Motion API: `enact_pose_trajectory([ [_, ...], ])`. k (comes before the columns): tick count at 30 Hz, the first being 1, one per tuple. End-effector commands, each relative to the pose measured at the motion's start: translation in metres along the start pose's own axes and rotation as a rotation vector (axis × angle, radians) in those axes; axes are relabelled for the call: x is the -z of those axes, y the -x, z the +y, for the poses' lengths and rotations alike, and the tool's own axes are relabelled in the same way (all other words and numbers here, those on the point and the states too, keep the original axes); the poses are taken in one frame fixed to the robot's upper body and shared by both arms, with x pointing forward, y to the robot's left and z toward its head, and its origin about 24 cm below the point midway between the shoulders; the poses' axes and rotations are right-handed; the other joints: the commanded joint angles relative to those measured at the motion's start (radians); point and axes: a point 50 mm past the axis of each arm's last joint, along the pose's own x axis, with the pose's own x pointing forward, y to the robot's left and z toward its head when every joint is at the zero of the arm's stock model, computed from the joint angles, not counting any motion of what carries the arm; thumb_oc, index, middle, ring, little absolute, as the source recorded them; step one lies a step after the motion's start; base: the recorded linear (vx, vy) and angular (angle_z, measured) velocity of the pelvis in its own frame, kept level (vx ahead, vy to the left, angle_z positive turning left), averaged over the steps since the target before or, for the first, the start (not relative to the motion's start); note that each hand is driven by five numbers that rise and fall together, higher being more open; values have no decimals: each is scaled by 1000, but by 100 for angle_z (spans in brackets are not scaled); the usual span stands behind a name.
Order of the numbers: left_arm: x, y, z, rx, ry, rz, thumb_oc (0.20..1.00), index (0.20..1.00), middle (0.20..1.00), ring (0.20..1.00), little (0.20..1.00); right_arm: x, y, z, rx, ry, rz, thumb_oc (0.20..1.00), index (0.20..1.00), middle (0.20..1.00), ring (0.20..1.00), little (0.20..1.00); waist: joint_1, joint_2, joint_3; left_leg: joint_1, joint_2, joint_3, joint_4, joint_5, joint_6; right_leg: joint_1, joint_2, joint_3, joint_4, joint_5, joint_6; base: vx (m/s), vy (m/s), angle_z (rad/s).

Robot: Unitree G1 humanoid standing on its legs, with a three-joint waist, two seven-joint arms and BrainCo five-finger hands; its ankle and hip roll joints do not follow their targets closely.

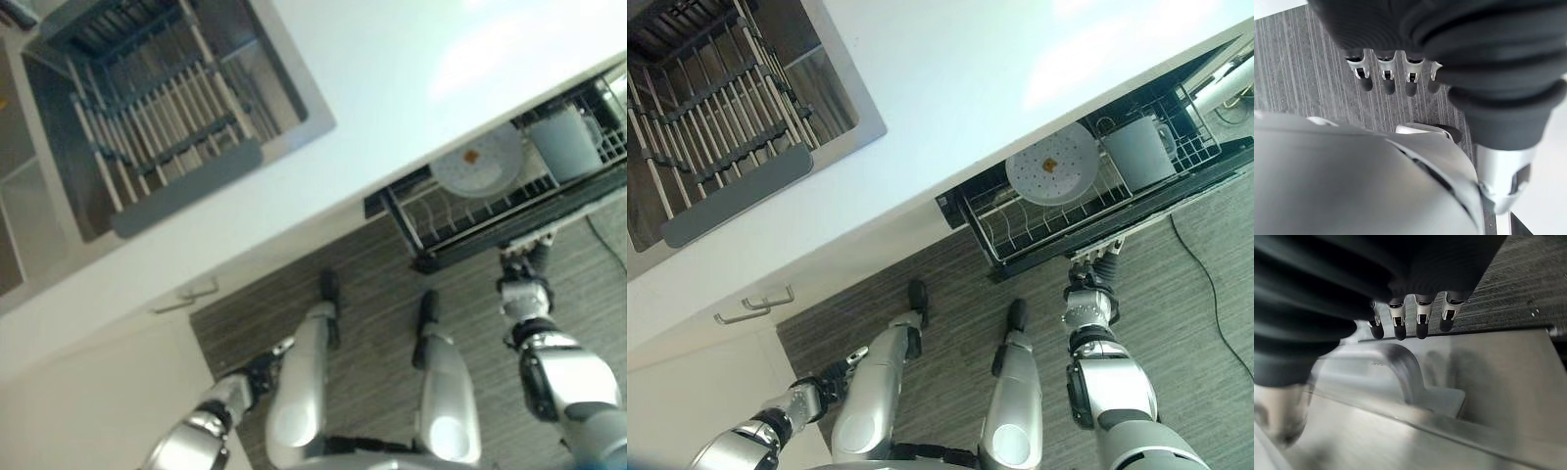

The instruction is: Place the dishes in the dishwasher.

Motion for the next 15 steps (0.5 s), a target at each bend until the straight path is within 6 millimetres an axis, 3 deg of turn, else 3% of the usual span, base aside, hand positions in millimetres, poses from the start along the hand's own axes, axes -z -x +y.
enact_pose_trajectory([
  [1,8,3,12,-32,-48,72,1000,1000,1000,1000,1000,-26,-10,44,-196,119,-83,1000,1000,1000,1000,1000,30,-17,-21,29,-45,-25,21,-57,27,-39,20,-47,119,-38,-40,132,-60,16],
  [3,7,5,17,-40,-52,74,1000,1000,1000,1000,1000,-36,-13,60,-231,180,-108,1000,1000,1000,1000,1000,34,-26,-21,39,-47,-36,21,-76,18,-30,23,-35,119,-56,-31,122,-61,7],
  [6,6,8,25,-53,-55,73,1000,1000,1000,1000,1000,-56,-17,84,-280,242,-154,1000,1000,1000,1000,1000,43,-35,-21,28,-43,-44,21,-75,14,-33,28,-36,97,-43,-26,3,-49,2],
  [7,5,9,27,-56,-59,68,1000,1000,1000,1000,1000,-66,-18,97,-306,267,-181,1000,1000,1000,1000,1000,47,-37,-21,4,-38,-42,21,-51,19,-50,32,-46,81,-12,-33,-54,-29,0],
  [9,4,10,30,-64,-57,66,1000,1000,1000,1000,1000,-75,-18,111,-333,297,-207,1000,1000,1000,1000,1000,50,-45,-21,14,-38,-49,21,-74,10,-39,32,-37,72,-25,-19,12,-18,0],
  [10,3,11,32,-65,-58,60,1000,1000,1000,1000,1000,-82,-18,122,-351,313,-228,1000,1000,1000,1000,1000,53,-46,-21,-11,-34,-46,21,-50,14,-57,33,-47,56,4,-26,25,-22,4],
  [14,3,13,37,-73,-63,57,1000,1000,1000,1000,1000,-100,-15,149,-402,379,-286,1000,1000,1000,1000,1000,56,-59,-21,-24,-34,-51,21,-50,7,-75,26,-42,49,15,-17,26,-4,10],
  [15,3,15,39,-72,-56,53,1000,1000,1000,1000,1000,-108,-12,164,-435,427,-318,1000,1000,1000,1000,1000,56,-69,-21,-26,-35,-52,21,-53,3,-86,19,-34,49,19,-10,70,14,5],
])
